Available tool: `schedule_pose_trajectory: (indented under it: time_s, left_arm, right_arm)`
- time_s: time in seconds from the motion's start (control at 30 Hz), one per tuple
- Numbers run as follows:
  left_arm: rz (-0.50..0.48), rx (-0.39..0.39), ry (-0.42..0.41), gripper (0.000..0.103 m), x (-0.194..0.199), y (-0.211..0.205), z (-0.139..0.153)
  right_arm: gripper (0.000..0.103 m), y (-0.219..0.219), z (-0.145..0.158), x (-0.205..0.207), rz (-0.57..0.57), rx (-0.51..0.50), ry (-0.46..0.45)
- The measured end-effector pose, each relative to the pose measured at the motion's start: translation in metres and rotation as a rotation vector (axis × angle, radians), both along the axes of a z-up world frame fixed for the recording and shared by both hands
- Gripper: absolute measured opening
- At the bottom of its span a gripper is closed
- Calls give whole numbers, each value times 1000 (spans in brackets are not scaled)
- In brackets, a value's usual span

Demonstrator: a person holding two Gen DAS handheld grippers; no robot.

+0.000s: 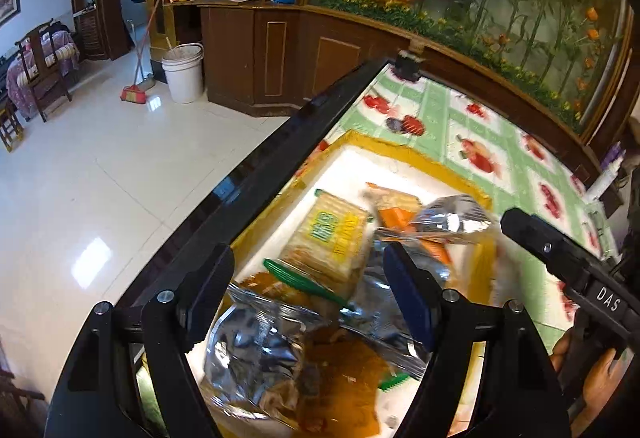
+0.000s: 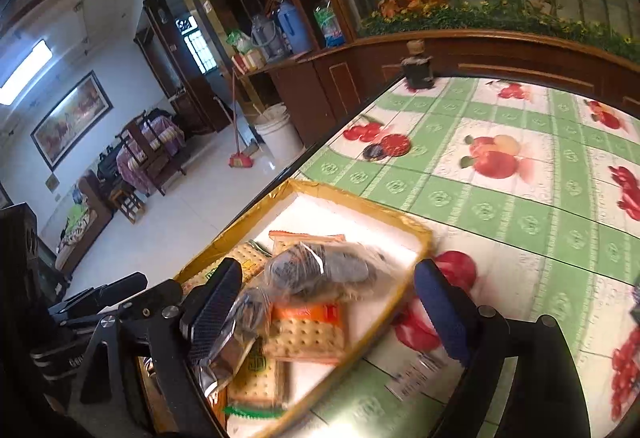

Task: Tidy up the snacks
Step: 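Carry the clear bag and cracker pack into the yellow tray and open both tools, then move both tools back toward the small white cartons on the table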

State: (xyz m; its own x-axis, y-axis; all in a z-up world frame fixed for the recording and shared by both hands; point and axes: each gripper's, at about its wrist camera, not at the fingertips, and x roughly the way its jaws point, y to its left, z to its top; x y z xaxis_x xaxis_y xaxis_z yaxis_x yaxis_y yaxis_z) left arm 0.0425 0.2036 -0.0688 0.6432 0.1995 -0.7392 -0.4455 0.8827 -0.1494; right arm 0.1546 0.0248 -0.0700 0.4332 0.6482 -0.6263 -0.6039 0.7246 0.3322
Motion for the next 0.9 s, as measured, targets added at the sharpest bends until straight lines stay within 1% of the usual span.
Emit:
schedule_pose_trajectory:
  time_s: [0.13,0.27,0.43,0.63,0.77,0.9]
  left_arm:
    - [-36,-17,-43,77,-5,-19,10]
    - [-89,-5,-54,77,-1,-45,14]
    - [-161,17,-46,77,5,-81,16]
    - [-242,53,-23,77,13,-119,12]
    - [-300,78,-1,77,17,-144,5]
    - [-355,100,25,77,22,-168,-4]
  right_arm:
    - [90,-44,6,-11,-47,21,1]
    - [90,-89,8,-25,-104,30,-7]
    - [90,-151,7,-43,-189,35,-15]
    - [90,-220,-1,-56,-292,10,-11]
    - [91,-255,-5,-63,-348,-9,-20]
    - [91,-276,-11,-69,-373,-37,-23]
